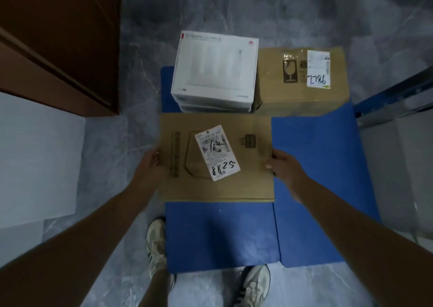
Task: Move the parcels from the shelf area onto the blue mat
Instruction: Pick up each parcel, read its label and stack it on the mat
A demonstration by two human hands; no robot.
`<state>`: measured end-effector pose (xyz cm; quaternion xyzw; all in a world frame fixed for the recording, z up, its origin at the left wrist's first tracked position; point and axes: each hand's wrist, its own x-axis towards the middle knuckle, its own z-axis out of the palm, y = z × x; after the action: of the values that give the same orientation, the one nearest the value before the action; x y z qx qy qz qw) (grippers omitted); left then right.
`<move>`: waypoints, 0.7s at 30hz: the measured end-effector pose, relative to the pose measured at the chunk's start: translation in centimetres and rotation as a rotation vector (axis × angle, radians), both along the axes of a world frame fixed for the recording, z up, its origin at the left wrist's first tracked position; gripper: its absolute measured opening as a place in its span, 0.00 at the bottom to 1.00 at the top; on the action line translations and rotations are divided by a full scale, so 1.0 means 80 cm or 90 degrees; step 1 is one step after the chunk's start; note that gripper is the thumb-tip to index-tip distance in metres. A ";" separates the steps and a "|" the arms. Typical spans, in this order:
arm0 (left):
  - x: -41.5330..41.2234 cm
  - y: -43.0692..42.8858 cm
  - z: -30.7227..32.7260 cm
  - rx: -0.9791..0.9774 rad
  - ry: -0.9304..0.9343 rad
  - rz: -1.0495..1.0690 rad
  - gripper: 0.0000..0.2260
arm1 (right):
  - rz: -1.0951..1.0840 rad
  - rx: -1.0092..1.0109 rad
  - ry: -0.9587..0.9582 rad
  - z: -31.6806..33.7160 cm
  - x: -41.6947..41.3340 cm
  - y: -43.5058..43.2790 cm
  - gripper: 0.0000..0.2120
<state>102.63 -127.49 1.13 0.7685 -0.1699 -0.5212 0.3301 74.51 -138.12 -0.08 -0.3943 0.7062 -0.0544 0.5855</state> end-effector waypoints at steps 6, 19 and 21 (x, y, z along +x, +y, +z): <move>0.029 -0.044 -0.065 0.022 0.034 -0.078 0.25 | -0.070 -0.037 0.038 -0.058 0.026 -0.023 0.22; -0.061 -0.029 0.076 0.027 -0.018 -0.243 0.12 | 0.086 -0.052 0.099 0.050 0.012 0.033 0.20; -0.092 -0.033 0.140 -0.005 0.004 -0.274 0.14 | 0.125 -0.086 0.067 0.119 0.007 0.037 0.20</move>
<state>95.28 -130.16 12.36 0.7116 -0.3312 -0.5812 0.2148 75.10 -135.15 9.40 -0.5023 0.6888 -0.0230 0.5222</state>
